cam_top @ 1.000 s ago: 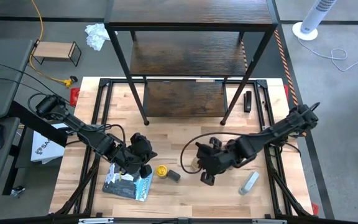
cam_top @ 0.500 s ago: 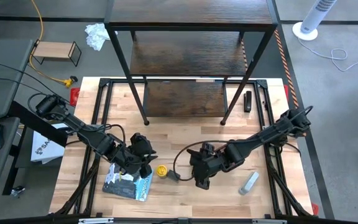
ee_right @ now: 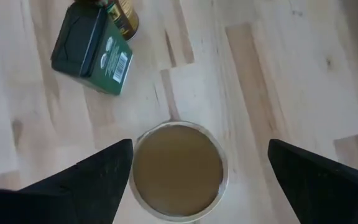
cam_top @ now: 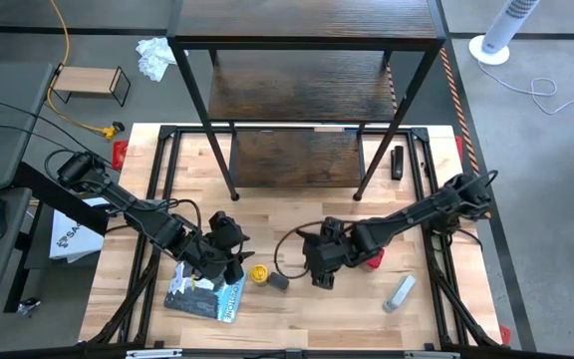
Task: Shelf spices
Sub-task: Put the gold seasoning bottle on the shelf
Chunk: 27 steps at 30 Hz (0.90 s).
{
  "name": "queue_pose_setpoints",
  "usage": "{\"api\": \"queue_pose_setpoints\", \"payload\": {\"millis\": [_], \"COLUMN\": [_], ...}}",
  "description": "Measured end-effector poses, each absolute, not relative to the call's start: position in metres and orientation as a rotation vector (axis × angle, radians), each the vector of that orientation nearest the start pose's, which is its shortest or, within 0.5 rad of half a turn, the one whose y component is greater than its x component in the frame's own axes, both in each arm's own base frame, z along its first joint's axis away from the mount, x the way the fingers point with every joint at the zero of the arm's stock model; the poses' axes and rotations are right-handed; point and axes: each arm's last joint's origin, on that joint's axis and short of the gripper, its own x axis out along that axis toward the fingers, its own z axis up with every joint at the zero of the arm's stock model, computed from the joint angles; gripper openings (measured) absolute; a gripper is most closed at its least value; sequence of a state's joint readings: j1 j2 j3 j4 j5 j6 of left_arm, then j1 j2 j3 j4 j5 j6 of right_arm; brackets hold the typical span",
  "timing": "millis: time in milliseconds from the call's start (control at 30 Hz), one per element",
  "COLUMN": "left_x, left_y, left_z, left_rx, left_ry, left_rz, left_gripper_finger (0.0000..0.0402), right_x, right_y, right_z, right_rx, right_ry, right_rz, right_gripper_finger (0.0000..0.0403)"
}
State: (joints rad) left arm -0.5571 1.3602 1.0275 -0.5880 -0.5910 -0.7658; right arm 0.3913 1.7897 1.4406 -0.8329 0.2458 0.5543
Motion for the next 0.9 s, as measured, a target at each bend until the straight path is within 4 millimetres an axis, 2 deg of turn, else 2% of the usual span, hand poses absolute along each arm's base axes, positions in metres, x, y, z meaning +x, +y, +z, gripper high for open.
{"api": "queue_pose_setpoints", "payload": {"millis": [167,467,700,900], "left_x": [0.239,0.239,0.239,0.239], "left_y": [-0.130,-0.130,-0.130,-0.130], "left_z": [0.265,0.265,0.265,0.265], "left_rx": [-0.228,-0.228,-0.217,-0.220], "left_ry": [0.700,0.702,0.704,0.704], "left_rz": [0.315,0.313,0.309,0.308], "left_gripper_finger": [0.0212,0.0219,0.0219,0.0219], "right_x": [0.343,0.345,0.351,0.354], "right_y": [0.125,0.133,0.139,0.138], "right_z": [0.245,0.243,0.219,0.211], "right_rx": [0.227,0.289,0.304,0.290], "right_ry": [1.144,1.143,1.206,1.224], "right_rz": [-0.160,-0.113,-0.161,-0.174], "right_gripper_finger": [0.0372,0.0372,0.0372,0.0361]}}
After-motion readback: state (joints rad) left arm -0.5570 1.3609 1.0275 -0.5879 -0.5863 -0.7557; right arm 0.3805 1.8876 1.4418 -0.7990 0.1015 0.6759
